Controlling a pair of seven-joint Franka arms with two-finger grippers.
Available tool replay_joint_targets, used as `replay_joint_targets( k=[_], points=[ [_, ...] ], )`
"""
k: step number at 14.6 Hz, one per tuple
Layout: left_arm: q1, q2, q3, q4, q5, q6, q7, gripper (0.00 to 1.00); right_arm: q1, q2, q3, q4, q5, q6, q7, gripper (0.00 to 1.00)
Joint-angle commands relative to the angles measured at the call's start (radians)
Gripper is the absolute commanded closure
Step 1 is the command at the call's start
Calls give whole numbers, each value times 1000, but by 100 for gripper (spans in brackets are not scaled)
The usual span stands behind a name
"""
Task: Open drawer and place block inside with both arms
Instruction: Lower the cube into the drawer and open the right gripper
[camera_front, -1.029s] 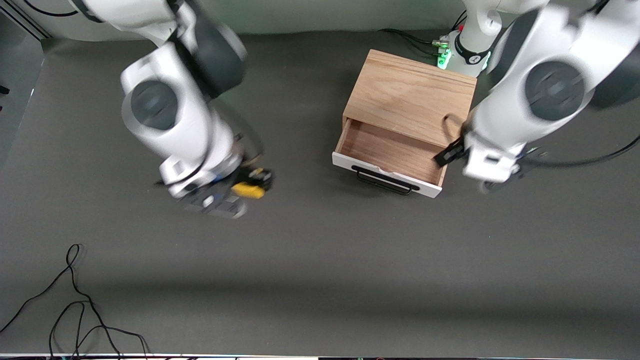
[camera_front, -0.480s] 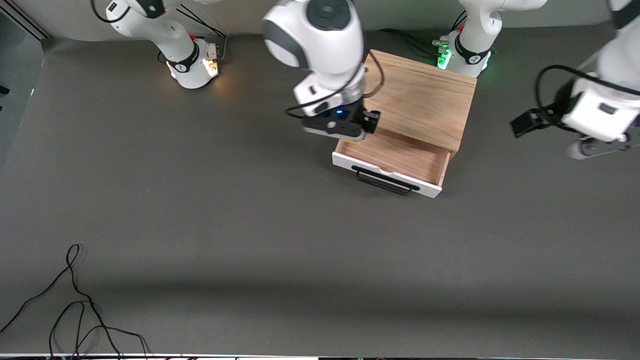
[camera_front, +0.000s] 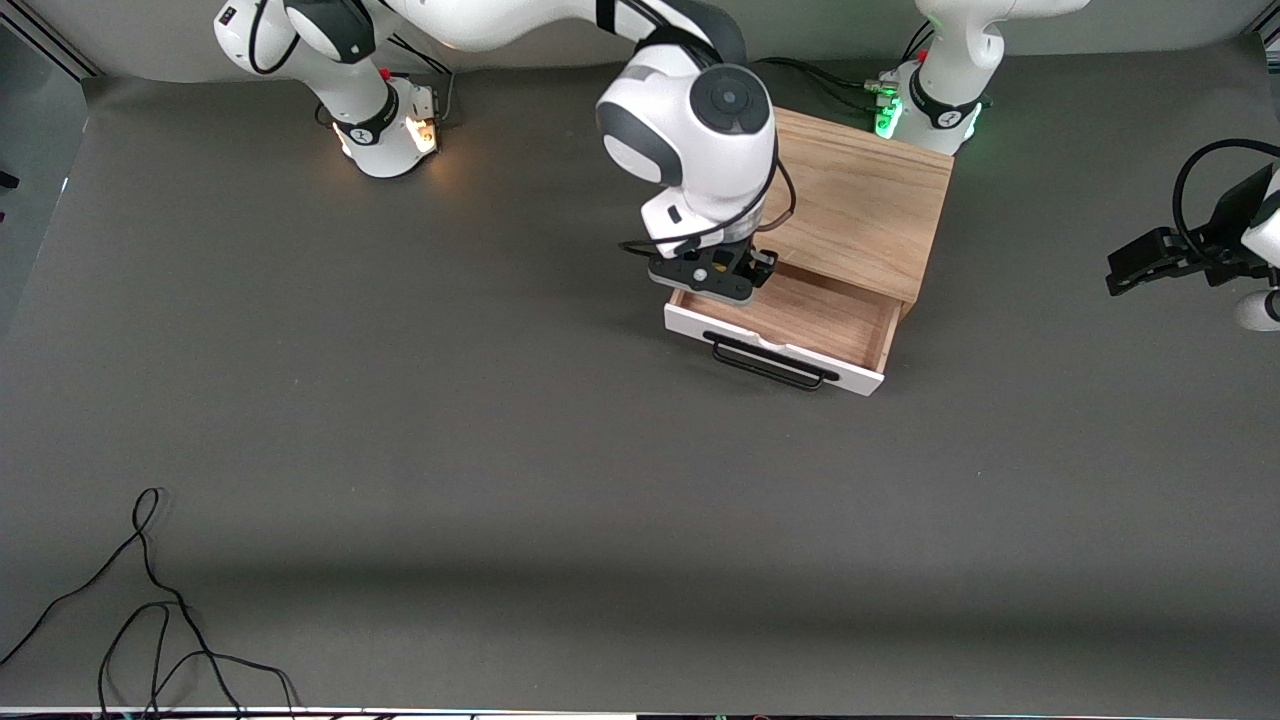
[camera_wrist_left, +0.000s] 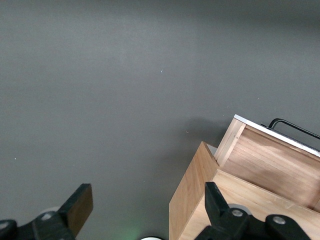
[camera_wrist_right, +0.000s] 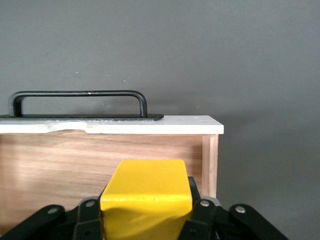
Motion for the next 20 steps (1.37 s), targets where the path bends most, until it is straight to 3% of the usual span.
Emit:
replay_joint_targets(
  k=[1,7,12,14,18,19,20],
  points=[
    [-10,-23,-14,-15,9,11,20,0,21,46,-7,28,-12,23,50,98],
    [-7,-41,-12,-52,11,43,19,0,32,91,-6,26,-12,108,84,98],
    [-8,-222,-14,-332,11,206,19,0,41,121,-7,28,-12,131,85,86],
    [-7,-231,-14,-347,11,220,22,0,41,124,-7,26,-12,140,85,82],
    [-7,-248,-11,-327,9,178,60,0,41,137,-7,25,-12,162,82,59],
    [-5,-253,-8,-321,3,171,60,0,41,140,-7,26,-12,166,82,49],
    [-4,-253,-8,-312,3,156,62,0,41,141,-7,25,-12,172,82,30]
  ],
)
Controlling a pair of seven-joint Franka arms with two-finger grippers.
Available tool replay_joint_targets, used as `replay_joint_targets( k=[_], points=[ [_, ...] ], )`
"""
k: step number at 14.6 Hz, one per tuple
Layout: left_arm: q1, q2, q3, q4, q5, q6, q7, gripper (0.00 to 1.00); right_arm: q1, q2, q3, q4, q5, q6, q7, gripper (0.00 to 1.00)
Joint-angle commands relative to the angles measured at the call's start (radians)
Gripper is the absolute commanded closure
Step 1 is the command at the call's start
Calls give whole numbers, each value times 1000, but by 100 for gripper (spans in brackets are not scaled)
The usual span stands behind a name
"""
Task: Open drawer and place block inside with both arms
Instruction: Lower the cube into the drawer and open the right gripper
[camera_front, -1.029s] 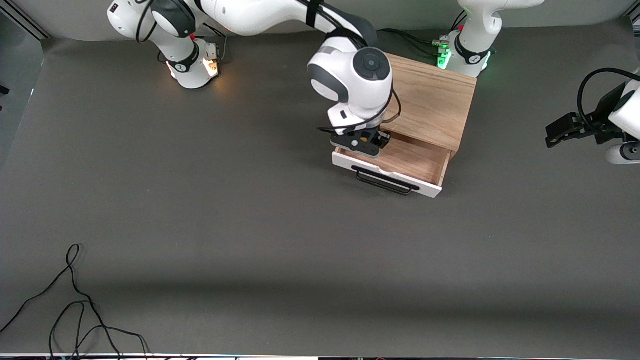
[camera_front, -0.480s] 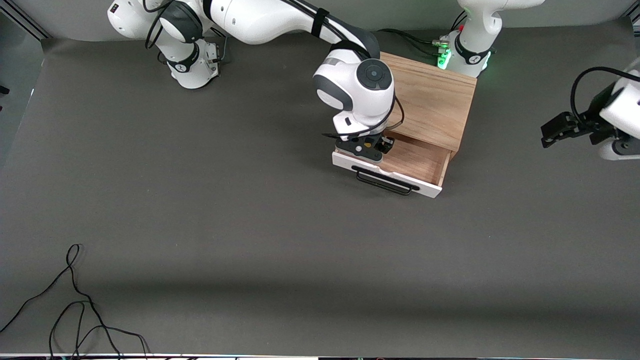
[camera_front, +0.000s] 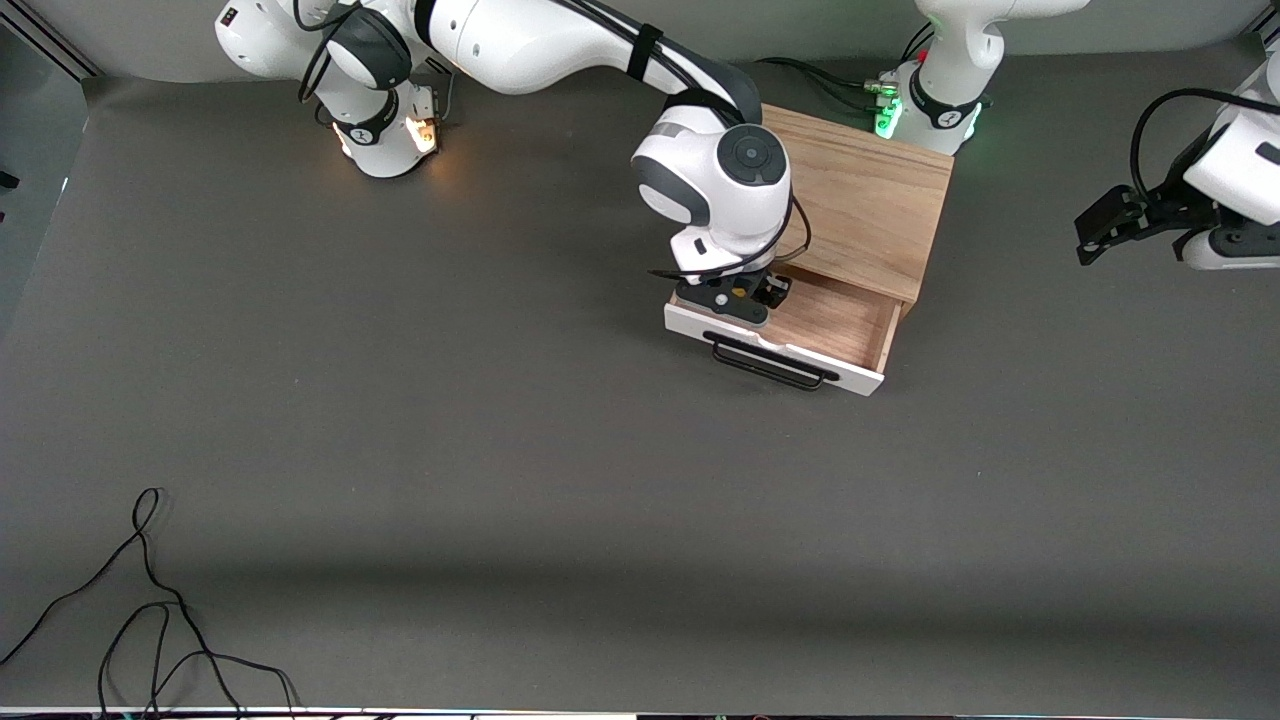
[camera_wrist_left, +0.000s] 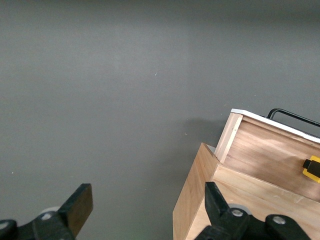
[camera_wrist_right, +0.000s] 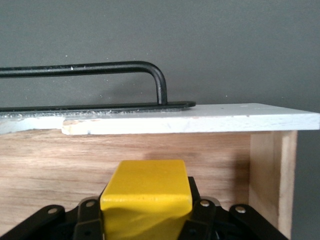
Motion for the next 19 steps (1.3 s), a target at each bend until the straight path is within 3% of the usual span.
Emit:
replay_joint_targets(
  k=[1,5,11,15,19],
  points=[
    [-4,-26,5,4,3,-29,24,0,12,17,-7,25,-13,18,26,0],
    [-8,-5,0,38,3,-29,35,0,17,-9,-12,32,-13,4,25,0],
    [-4,36,3,97,3,-46,73,0,-63,-223,-21,19,-1,-130,-38,0],
    [-4,67,3,144,4,-84,79,0,-230,-444,-21,-191,54,-156,-226,0],
    [-4,67,3,144,7,-103,81,0,-475,-649,-24,-400,127,-150,-572,0]
  ],
)
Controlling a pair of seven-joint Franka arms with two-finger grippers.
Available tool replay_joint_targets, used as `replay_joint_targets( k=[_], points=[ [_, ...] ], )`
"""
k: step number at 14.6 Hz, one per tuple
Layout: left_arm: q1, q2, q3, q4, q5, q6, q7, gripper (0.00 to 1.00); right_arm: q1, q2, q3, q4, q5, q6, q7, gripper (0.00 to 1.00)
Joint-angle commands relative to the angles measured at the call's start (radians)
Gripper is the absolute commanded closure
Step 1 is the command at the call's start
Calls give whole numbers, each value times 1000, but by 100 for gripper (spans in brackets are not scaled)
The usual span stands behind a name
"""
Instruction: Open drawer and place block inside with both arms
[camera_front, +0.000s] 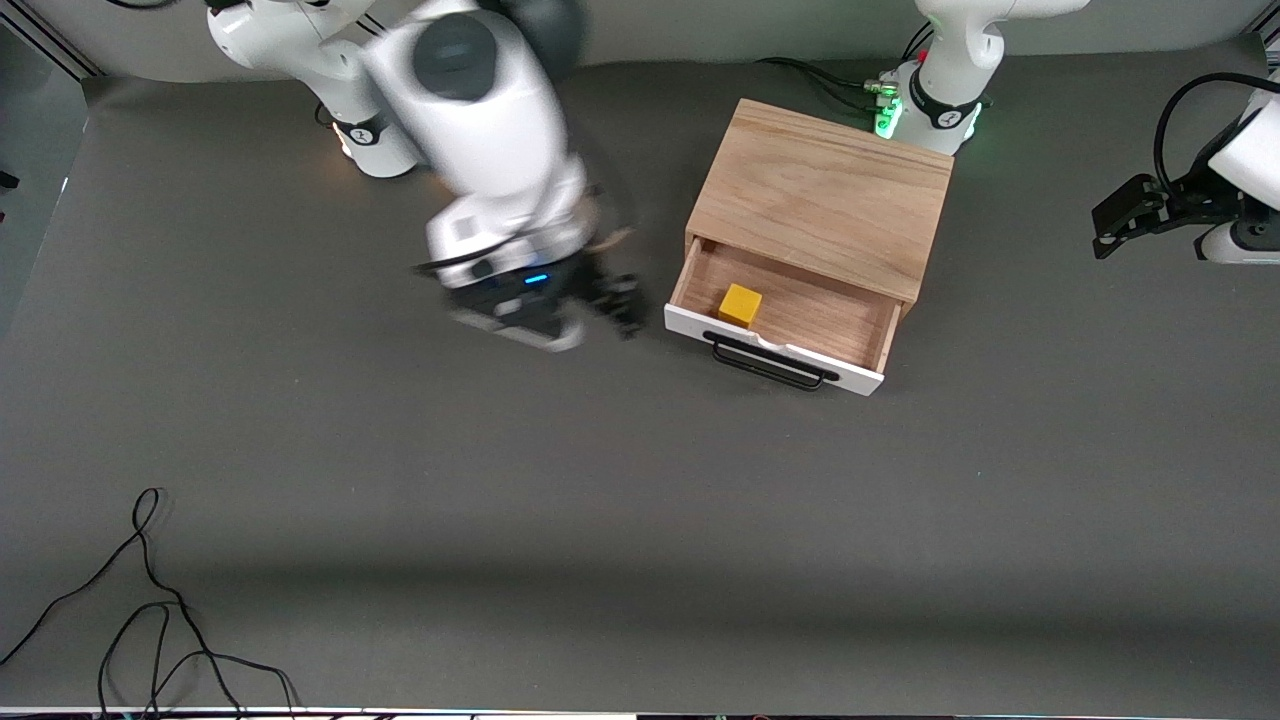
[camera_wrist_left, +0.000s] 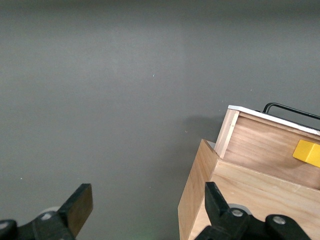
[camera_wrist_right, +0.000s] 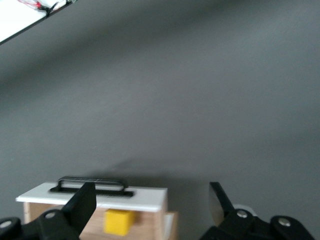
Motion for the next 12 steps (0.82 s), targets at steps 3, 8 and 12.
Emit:
replay_joint_targets(
  k=[3,8,12],
  points=[
    [-5,9,3,28,7,-28,19,0,-208,-257,-74,-308,79,27,-339,0],
    [-5,8,3,28,7,-28,10,0,-389,-428,-140,-488,77,23,-736,0],
    [-5,8,3,25,7,-28,-1,0,-492,-438,-120,-485,62,-26,-881,0]
  ],
)
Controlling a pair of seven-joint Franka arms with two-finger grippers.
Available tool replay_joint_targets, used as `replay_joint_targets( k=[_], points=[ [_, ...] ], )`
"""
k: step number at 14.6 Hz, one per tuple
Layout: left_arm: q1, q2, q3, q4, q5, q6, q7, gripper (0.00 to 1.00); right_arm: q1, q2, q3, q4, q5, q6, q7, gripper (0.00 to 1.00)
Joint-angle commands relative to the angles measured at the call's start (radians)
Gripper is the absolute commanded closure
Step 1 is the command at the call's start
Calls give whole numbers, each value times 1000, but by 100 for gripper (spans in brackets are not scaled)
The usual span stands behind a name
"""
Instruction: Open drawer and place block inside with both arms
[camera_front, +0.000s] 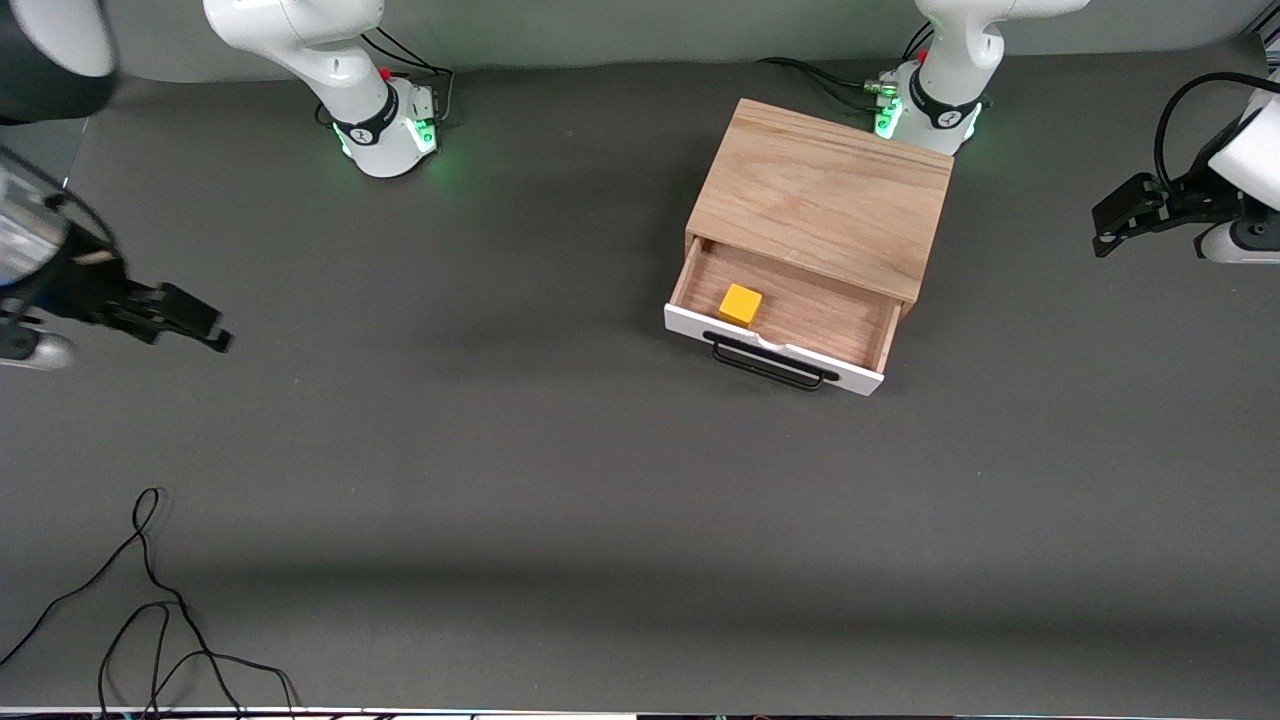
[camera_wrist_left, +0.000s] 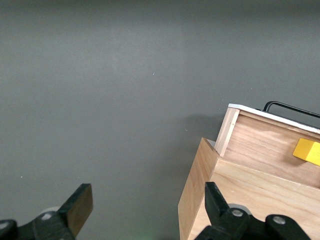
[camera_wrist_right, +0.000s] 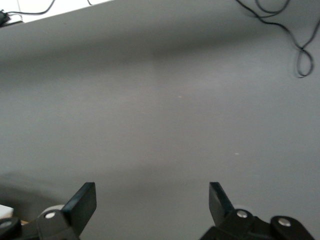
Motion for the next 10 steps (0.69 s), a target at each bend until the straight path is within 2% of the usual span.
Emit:
replay_joint_targets(
  k=[1,4,10],
  points=[
    [-5,8,2,22,7,-24,-6,0,-36,-36,56,-27,-4,-24,-74,0],
    [-11,17,-1,22,1,-36,-6,0,-57,-30,123,-17,-48,-45,-62,0],
    [-9,22,-2,17,-2,-36,-3,0,-60,-16,104,-1,-50,-50,-48,0]
  ],
)
